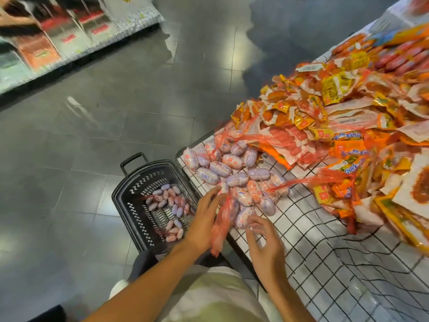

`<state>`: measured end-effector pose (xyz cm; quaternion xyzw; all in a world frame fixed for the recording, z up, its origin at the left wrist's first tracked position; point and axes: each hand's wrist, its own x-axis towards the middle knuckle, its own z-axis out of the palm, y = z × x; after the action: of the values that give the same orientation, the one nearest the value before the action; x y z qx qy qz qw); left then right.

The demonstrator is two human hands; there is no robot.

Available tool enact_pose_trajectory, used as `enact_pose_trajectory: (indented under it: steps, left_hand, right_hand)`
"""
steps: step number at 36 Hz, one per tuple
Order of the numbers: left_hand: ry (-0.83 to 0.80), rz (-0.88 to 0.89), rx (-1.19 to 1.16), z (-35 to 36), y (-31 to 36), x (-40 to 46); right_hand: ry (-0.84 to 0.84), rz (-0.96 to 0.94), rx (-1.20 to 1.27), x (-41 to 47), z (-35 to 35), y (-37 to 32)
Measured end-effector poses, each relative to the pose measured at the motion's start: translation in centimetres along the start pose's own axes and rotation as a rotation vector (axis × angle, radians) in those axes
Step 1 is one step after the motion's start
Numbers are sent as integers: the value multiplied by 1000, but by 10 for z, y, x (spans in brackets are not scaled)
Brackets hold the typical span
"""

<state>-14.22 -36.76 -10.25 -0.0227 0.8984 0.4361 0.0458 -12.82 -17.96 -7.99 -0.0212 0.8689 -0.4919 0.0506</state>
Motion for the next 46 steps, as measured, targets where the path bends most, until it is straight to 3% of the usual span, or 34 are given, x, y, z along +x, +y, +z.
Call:
enact_pose_trajectory:
  steps: [4, 11, 14, 20, 23, 25, 34, 41, 46]
  left_hand:
    - [-89, -48, -38, -24, -27, -27]
    - [-19, -105, -13, -95, -93, -107]
    - [40, -211, 26, -125, -127, -151]
    - [136, -462, 13, -166, -184, -230]
    - [131, -554, 16, -174, -209, -257]
    - [68, -618, 25, -175, -225, -269]
    - [-22, -756, 6, -146, -271, -262]
    - [-20, -887, -90, -63, -328, -226]
    - [-122, -934, -121, 10, -389, -184]
  right_hand:
    - [-116, -71, 23, -3, 14, -18]
    - [-256, -116, -55, -15, 90, -68]
    - [-416, -72, -86, -23, 131, -87]
    - [-699, -199, -291, -33, 199, -99]
    - [-756, -253, -430, -39, 228, -91]
    - [-847, -177, -508, -37, 240, -90]
    - [-1109, -101, -692, -7, 287, -44]
    - [-1185, 77, -785, 30, 349, 42]
    - [-1245, 95, -728, 53, 405, 106]
